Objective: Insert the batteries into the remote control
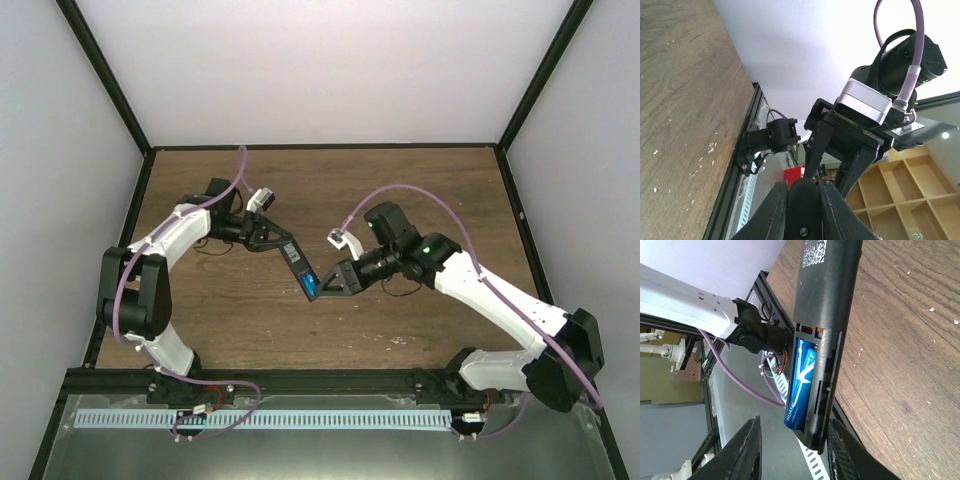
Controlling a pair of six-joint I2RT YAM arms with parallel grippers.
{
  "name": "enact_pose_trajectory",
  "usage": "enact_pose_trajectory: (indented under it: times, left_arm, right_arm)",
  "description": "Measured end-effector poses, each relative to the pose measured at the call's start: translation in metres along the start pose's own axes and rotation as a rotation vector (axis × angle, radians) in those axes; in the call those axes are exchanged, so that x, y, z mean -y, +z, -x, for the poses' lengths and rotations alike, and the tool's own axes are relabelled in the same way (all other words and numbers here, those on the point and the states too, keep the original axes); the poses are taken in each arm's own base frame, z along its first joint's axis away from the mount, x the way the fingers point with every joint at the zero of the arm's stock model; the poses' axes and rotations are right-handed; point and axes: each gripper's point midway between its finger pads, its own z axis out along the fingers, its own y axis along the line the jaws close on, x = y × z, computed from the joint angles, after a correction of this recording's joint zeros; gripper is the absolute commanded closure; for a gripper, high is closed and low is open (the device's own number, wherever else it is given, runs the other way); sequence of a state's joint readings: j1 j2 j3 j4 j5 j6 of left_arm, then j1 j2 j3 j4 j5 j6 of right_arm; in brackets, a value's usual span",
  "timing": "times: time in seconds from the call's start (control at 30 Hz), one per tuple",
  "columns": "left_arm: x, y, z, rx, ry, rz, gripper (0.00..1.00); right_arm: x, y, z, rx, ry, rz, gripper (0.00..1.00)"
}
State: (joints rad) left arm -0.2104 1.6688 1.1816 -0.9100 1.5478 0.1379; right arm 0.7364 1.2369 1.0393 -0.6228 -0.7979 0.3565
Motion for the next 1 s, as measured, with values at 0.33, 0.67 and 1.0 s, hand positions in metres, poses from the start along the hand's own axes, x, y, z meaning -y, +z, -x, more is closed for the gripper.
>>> enact_pose_trajectory:
  times: [0.33,0.67,1.0]
  left_arm:
    - [-0.003,0.0,-0.001,-0.002,-0.001,0.015,1.0]
    - [-0.004,0.0,-0.001,-0.002,-0.002,0.017,1.0]
    - [-0.001,0.0,-0.001,0.0,-0.001,0.002,1.0]
  right_arm:
    - [0.006,0.007,0.0,-0.018,0.016,0.003,0.74]
    - [0.012,0.012,0.001,-0.028,0.024,-0.001,0.83]
    - [0.012,0.012,0.002,-0.033,0.027,-0.004,0.92]
